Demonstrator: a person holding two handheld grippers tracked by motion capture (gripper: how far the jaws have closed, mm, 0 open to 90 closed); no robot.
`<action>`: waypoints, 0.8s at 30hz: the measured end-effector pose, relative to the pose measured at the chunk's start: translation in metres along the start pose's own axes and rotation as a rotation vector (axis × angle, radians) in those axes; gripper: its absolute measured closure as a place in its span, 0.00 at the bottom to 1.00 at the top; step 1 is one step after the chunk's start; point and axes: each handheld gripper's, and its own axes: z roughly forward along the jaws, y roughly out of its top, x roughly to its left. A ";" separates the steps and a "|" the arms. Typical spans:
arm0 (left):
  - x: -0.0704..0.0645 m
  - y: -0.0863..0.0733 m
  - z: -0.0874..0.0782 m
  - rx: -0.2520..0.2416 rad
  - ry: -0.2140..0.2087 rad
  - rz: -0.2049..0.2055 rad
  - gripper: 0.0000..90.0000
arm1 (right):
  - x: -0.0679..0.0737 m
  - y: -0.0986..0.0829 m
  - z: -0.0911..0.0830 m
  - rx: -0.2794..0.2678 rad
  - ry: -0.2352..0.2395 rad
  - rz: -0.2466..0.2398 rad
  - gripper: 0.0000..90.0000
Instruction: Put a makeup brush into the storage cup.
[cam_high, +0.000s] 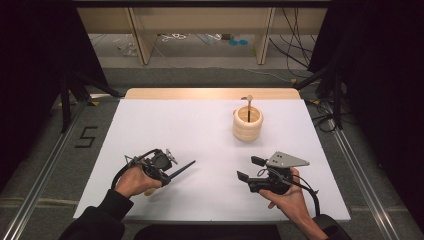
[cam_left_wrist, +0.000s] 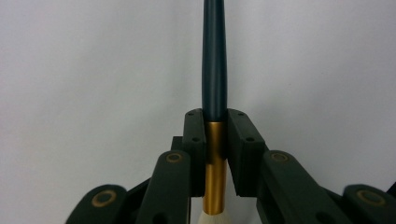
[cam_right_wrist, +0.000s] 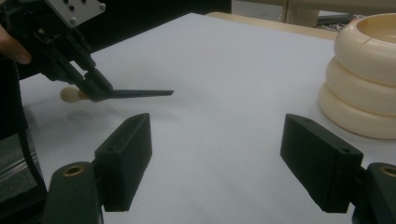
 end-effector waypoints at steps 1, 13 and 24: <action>0.000 0.000 -0.002 -0.007 -0.003 -0.003 0.87 | 0.000 0.000 0.000 0.000 0.000 0.003 0.29; -0.004 0.002 -0.012 -0.079 -0.065 -0.021 0.87 | 0.009 0.007 -0.001 0.004 -0.002 -0.105 0.29; -0.017 0.010 -0.020 -0.092 -0.148 0.020 0.87 | 0.037 0.013 0.003 0.024 0.008 -0.369 0.29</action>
